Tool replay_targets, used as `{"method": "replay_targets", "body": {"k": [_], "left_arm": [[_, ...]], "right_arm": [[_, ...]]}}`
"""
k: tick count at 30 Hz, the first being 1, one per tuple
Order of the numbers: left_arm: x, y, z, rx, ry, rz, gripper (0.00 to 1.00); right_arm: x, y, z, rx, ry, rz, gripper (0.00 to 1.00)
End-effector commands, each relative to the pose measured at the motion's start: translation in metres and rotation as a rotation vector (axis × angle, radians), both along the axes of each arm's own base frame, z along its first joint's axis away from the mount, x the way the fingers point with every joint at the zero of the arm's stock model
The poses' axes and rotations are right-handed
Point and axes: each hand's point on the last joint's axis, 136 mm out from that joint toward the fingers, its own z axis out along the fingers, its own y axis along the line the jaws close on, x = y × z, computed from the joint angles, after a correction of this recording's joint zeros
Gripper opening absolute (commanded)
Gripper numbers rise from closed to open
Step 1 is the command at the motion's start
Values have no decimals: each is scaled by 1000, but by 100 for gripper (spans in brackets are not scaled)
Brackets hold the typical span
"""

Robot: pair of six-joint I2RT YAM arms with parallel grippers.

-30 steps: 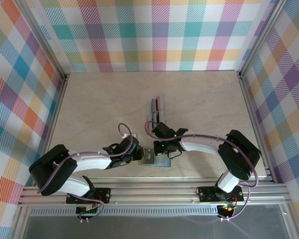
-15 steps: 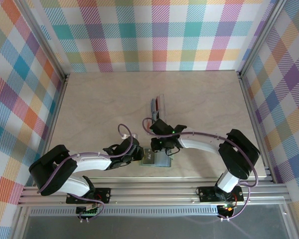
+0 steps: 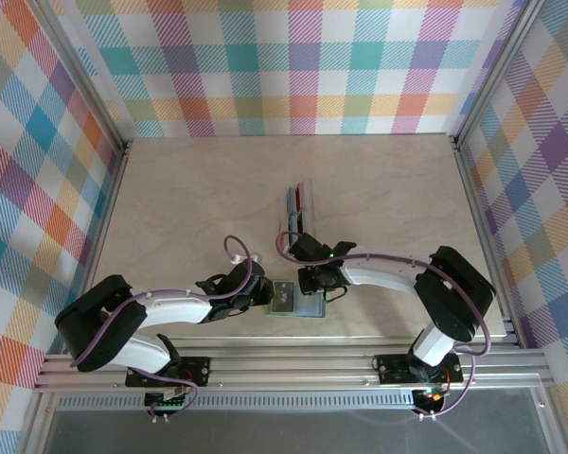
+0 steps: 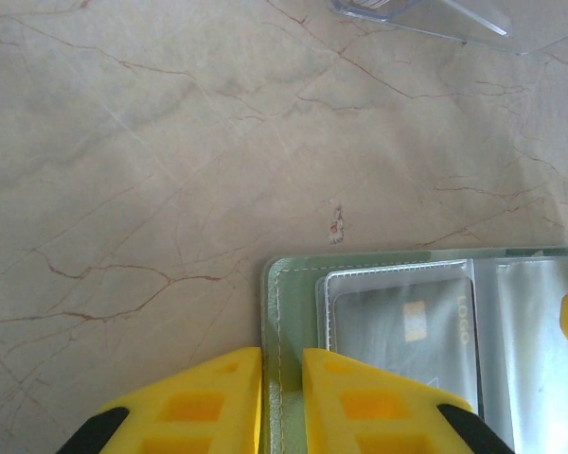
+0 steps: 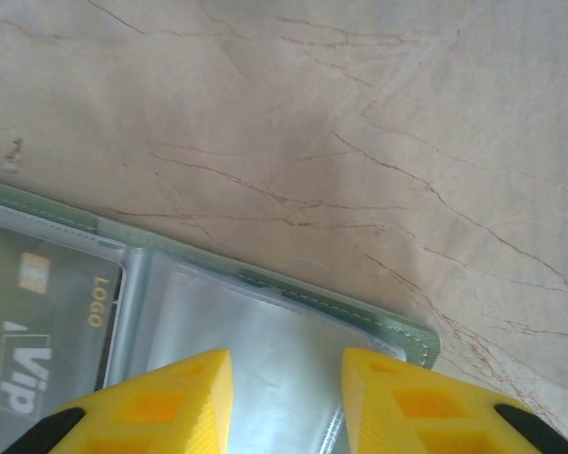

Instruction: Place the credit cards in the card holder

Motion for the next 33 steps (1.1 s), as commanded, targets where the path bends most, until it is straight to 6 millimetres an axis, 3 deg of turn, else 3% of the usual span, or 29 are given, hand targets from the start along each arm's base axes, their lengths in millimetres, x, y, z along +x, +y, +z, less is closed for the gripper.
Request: {"method": "replay_targets", "body": {"k": [1, 5, 11, 16, 24, 33], "left_arm": [[-34, 8, -28, 70, 130, -65, 19], [-34, 6, -29, 72, 133, -70, 19], [-34, 6, -31, 80, 135, -73, 19], [-35, 6, -34, 78, 143, -76, 18], [-35, 6, -33, 75, 142, -71, 18], [-35, 4, -33, 65, 146, -71, 18]], "right_arm": [[-8, -12, -14, -45, 31, -26, 35], [-12, -12, -23, -47, 55, -23, 32], [-11, -11, -22, -42, 46, -20, 18], [-6, -7, -15, -43, 29, -5, 0], [-1, 4, 4, -8, -12, 33, 0], [-9, 33, 24, 144, 21, 97, 0]]}}
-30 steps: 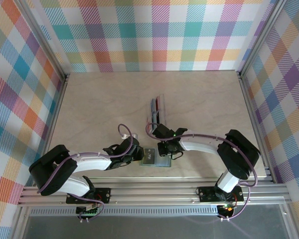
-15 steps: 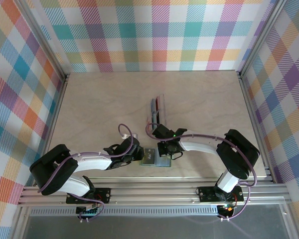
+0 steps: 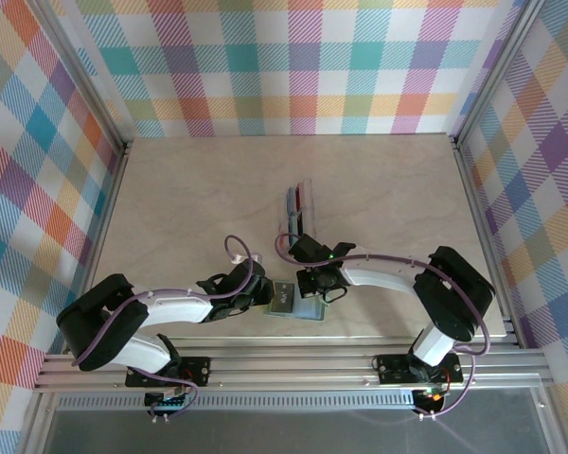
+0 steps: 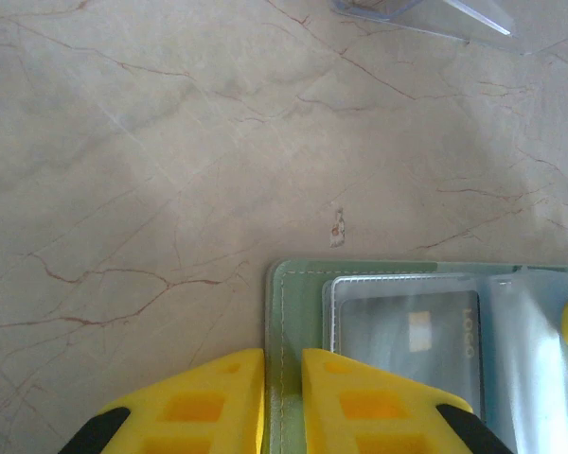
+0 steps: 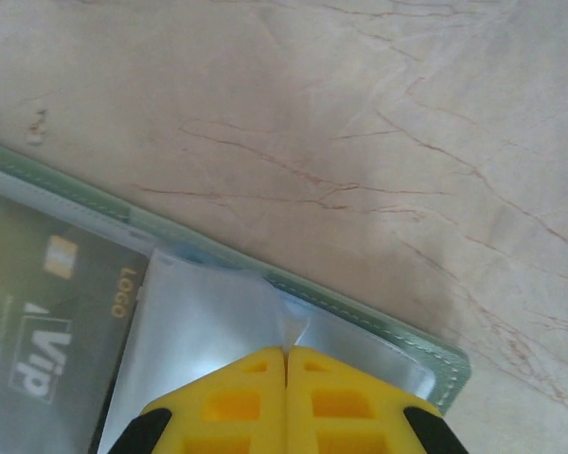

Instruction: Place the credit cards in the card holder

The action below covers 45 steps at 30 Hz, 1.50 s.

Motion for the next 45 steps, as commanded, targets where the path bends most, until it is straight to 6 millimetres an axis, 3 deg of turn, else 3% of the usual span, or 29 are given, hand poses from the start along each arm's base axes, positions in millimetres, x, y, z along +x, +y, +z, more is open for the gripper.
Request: {"method": "replay_targets", "body": {"k": [1, 6, 10, 29, 34, 45], "left_arm": [[-36, 5, -31, 58, 144, -71, 18], [-37, 4, -31, 57, 144, -70, 18], [-37, 3, -30, 53, 141, -72, 18], [-37, 5, -32, 56, 141, -69, 18], [-37, 4, -32, 56, 142, -70, 18], [-37, 5, -32, 58, 144, -68, 18]], "right_arm": [[-2, 27, 26, 127, -3, 61, 0], [-1, 40, 39, 179, -2, 79, 0], [1, 40, 37, 160, 5, 77, 4], [6, -16, 35, -11, -97, -44, 52], [5, -13, 35, -18, -102, -11, 53], [4, 4, 9, -21, -33, 37, 44]]}}
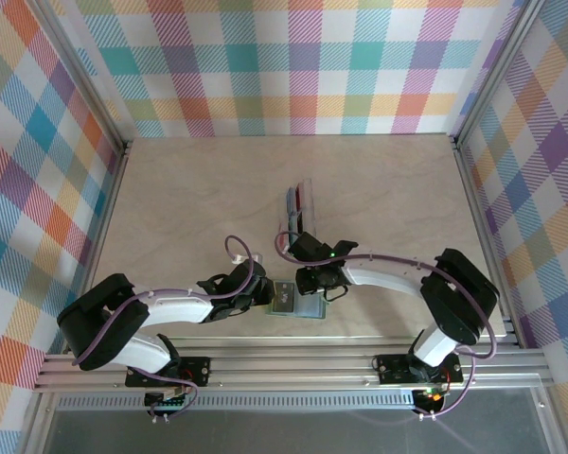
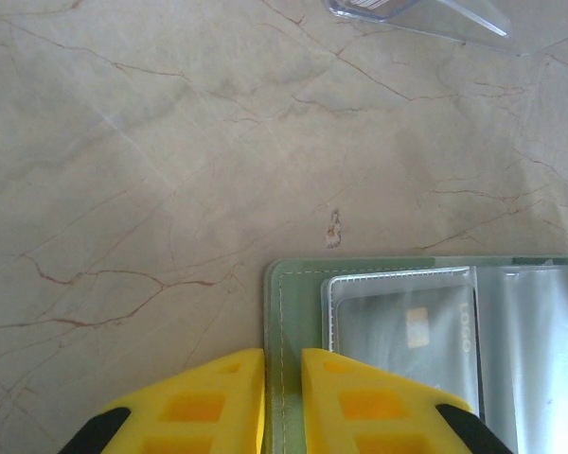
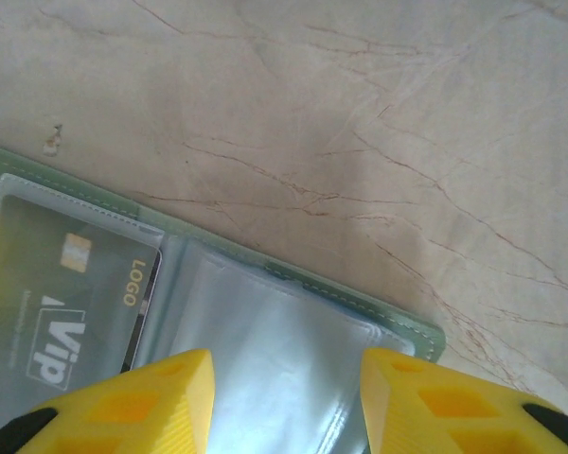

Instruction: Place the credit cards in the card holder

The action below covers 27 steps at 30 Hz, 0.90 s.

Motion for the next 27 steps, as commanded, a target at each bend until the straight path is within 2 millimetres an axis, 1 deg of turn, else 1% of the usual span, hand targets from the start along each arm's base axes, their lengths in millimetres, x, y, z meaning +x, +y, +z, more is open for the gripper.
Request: {"method": "replay_targets", "body": {"k": [1, 3, 4, 6, 9, 11, 13, 16, 19, 21, 24, 27], "left_arm": [[-37, 6, -32, 62, 145, -71, 18], [-38, 6, -32, 62, 145, -72, 18], [-38, 6, -32, 63, 145, -72, 18], [-38, 7, -33, 65, 146, -72, 18], [-37, 6, -32, 63, 145, -72, 18], [-38, 6, -33, 64, 146, -73, 18], [-38, 7, -33, 65, 146, -72, 18], [-37, 7, -32, 62, 143, -73, 18], [-38, 7, -33, 64, 144, -74, 18], [-38, 7, -33, 64, 144, -73, 18], [-39, 8, -33, 66, 146, -74, 18], [-38, 8, -33, 67, 145, -75, 18]], "right_arm": [[-1, 10, -3, 11, 17, 31, 44], [-3, 10, -8, 3, 29, 29, 44], [-3, 9, -10, 2, 33, 27, 42], [-5, 9, -12, 3, 39, 24, 35], [-6, 8, -14, 2, 46, 20, 30], [-7, 8, -14, 7, 48, 19, 23], [-9, 12, -13, 32, 56, 28, 16], [-13, 20, -12, 73, 76, 49, 11], [-19, 31, -13, 124, 114, 77, 9], [-18, 32, -13, 123, 116, 77, 10], [-9, 18, -2, 71, 52, 38, 17], [-4, 3, 10, 28, -1, 14, 28]]}}
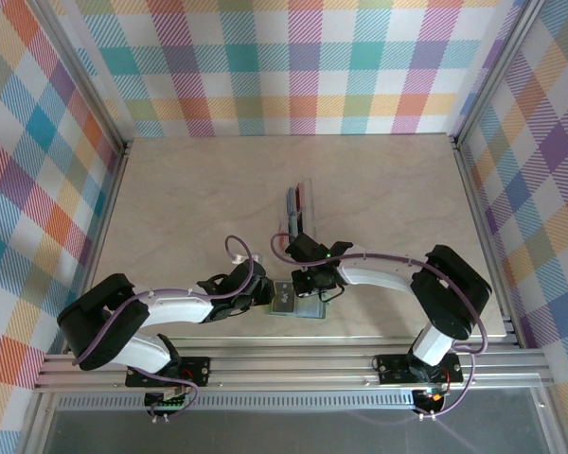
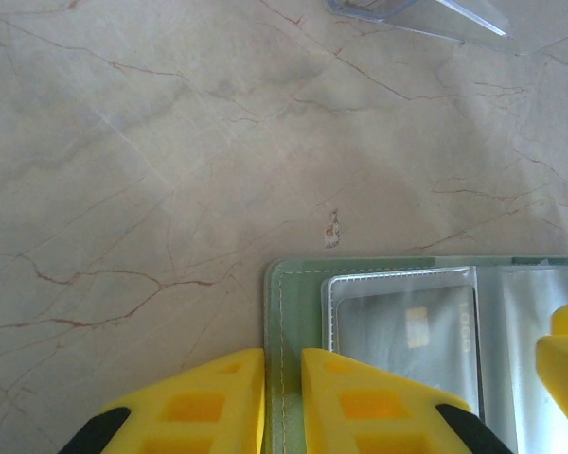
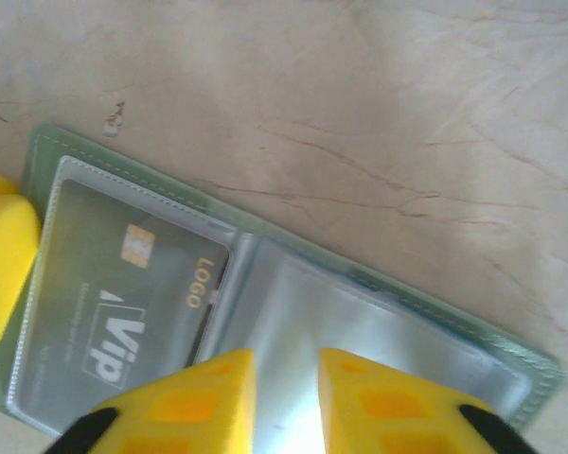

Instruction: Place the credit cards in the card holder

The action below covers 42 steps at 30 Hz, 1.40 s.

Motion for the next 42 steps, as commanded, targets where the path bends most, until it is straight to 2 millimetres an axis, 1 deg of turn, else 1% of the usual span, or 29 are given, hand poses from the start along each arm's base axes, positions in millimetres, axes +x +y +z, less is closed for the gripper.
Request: {"method": "replay_targets", "body": {"k": [1, 3, 9, 17, 20, 22, 24, 25, 28, 31, 37, 42], "left_arm": [[-38, 7, -33, 66, 145, -73, 18], [-37, 7, -33, 66, 143, -76, 18], [-37, 6, -31, 65, 143, -78, 18], [-37, 7, -29, 67, 138, -77, 18], [-37, 7, -31, 68, 142, -78, 18], [-38, 5, -33, 65, 146, -82, 18], [-39, 6, -35, 66, 151, -81, 18], [-40, 6, -36, 66, 153, -81, 18], [-41, 6, -35, 64, 151, -82, 18], [-41, 7, -35, 68, 147, -81, 18], [-42, 7, -37, 68, 152, -78, 18], [-41, 6, -37, 61, 154, -75, 18]], "right_arm": [[3, -18, 17, -58, -66, -19, 31], [4, -22, 15, -83, -69, -23, 33], [1, -20, -5, -104, -24, -17, 32], [-2, -25, -22, -145, 11, -32, 33], [-7, -22, -29, -130, 39, -26, 33], [-12, -16, -33, -99, 65, -11, 29], [-15, -11, -36, -70, 85, 0, 22], [-16, -7, -36, -53, 88, 6, 17], [-16, 0, -35, -26, 98, 17, 8], [-15, 10, -28, 21, 98, 33, 0], [-17, 38, -8, 158, 118, 79, 0], [-21, 57, 2, 255, 156, 103, 0]]}}
